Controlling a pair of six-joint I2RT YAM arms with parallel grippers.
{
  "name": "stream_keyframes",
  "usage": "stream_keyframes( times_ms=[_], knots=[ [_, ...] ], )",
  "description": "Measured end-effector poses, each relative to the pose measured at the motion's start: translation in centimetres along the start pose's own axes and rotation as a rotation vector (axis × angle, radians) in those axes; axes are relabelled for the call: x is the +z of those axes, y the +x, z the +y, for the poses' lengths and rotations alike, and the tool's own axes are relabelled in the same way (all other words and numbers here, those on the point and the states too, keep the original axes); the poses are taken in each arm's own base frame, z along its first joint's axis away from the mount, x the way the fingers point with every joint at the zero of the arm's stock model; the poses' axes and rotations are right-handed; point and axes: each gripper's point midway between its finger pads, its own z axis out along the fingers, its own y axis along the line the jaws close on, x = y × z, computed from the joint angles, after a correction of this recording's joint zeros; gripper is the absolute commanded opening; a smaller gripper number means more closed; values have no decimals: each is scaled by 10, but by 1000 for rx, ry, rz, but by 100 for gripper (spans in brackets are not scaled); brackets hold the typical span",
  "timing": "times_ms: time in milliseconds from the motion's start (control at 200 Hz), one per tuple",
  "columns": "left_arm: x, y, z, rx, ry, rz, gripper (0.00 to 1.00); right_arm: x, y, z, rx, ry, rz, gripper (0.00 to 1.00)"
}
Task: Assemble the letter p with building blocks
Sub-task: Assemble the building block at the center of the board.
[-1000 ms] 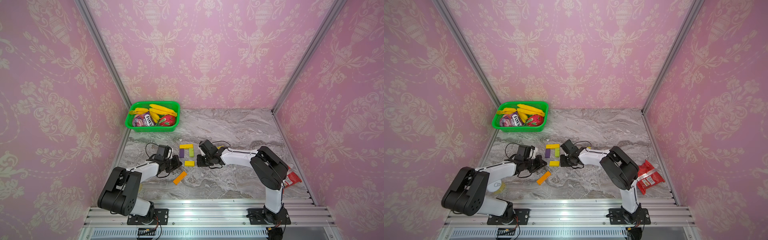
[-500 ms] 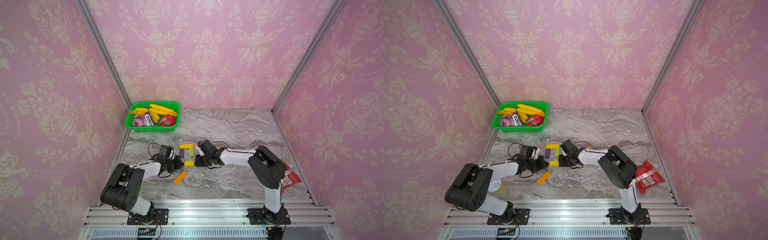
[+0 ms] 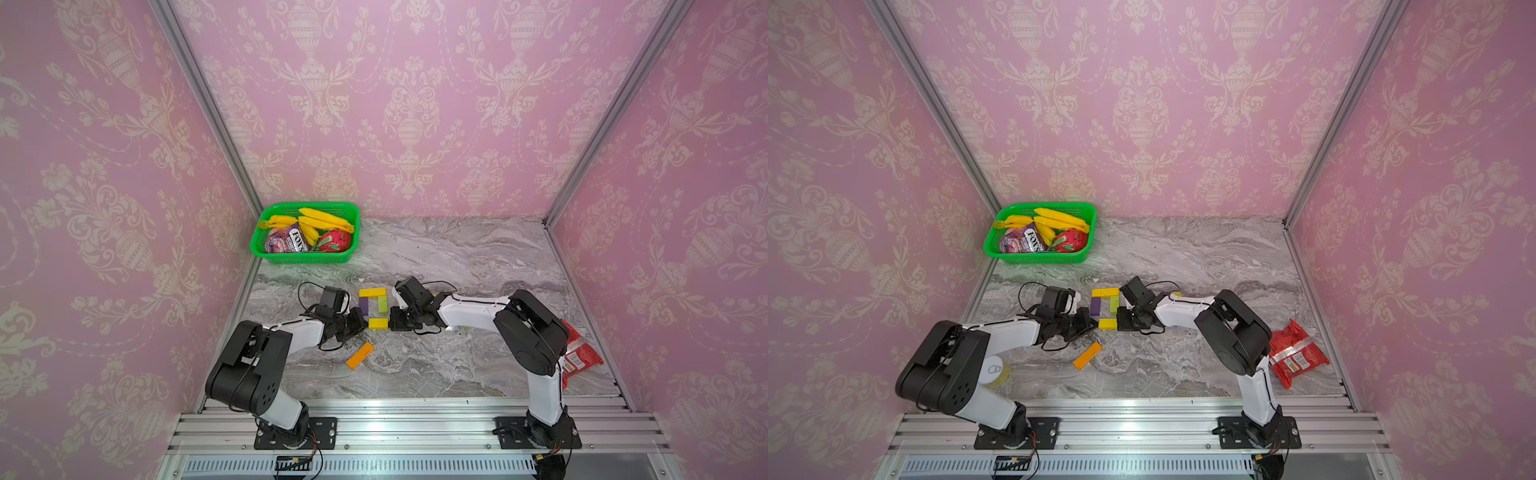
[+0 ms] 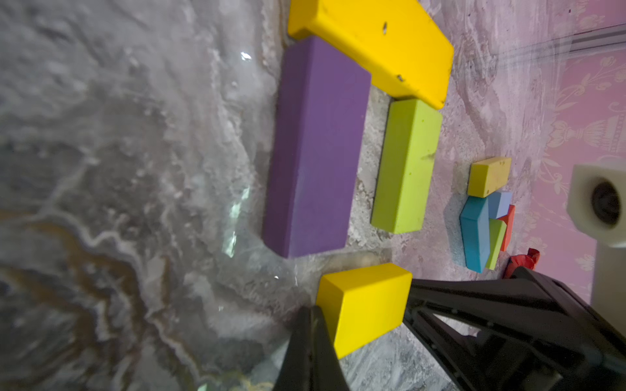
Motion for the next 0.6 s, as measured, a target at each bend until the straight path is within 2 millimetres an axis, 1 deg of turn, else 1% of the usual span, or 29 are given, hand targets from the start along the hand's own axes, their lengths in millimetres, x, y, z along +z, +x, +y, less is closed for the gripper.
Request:
stream_keyframes(
  times_ms=[160, 600],
  knots=[
    [3, -3, -3, 4, 4, 0, 0, -1, -5, -5, 12, 4, -6, 10],
    [5, -7, -5, 6, 7, -5, 0, 0, -14, -6, 24, 4, -9, 10]
  ],
)
